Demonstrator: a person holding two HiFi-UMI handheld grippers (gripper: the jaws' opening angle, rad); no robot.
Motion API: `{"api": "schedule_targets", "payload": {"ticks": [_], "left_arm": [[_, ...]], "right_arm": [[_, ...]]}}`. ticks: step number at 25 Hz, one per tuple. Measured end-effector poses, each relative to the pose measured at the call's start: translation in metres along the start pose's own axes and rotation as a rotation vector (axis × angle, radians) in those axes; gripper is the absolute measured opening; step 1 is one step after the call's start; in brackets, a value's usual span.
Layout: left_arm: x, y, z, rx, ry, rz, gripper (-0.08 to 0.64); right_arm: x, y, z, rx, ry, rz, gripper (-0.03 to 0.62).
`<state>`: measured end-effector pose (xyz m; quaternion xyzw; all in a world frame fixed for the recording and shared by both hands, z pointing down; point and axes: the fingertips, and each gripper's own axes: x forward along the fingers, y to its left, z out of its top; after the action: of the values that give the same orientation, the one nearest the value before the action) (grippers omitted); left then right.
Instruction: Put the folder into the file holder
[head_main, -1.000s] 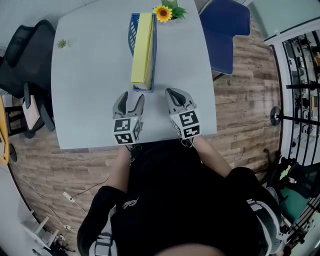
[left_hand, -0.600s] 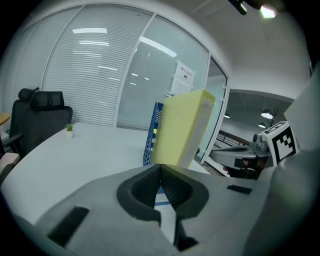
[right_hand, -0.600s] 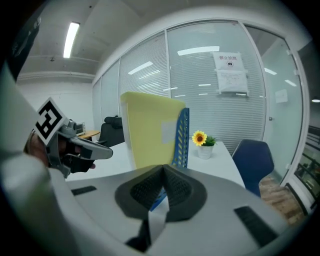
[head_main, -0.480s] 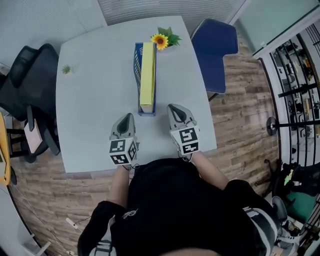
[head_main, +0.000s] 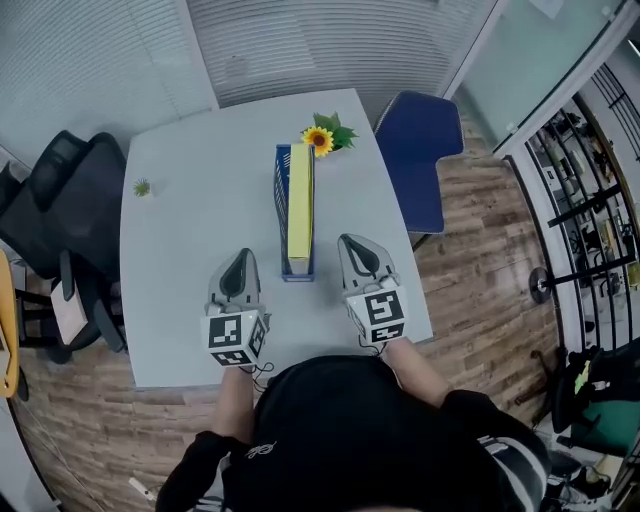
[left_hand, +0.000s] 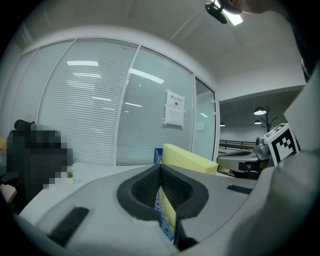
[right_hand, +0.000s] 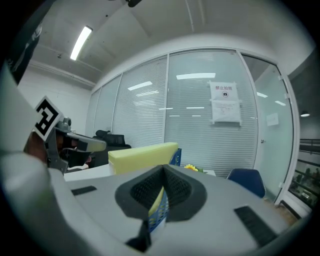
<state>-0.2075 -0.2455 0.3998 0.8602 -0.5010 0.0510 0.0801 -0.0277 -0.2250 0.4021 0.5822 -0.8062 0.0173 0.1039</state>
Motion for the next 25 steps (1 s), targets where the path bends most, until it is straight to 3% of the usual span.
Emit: {"api": "schedule_targets", "payload": {"ticks": [9,25], "left_arm": [[-0.011,-0.011,0.047,0.033,-0.100,-0.028,-0.003],[-0.011,-0.013,0.042,0.041,-0.089,-0.022,-0.003]], "right_arm": [[-0.017,-0.002,0.047,-0.008,-0.092,-0.032,0.005],[-0.028,0.002,0.053,-0.033,-0.116,-0.026,0.003]]}}
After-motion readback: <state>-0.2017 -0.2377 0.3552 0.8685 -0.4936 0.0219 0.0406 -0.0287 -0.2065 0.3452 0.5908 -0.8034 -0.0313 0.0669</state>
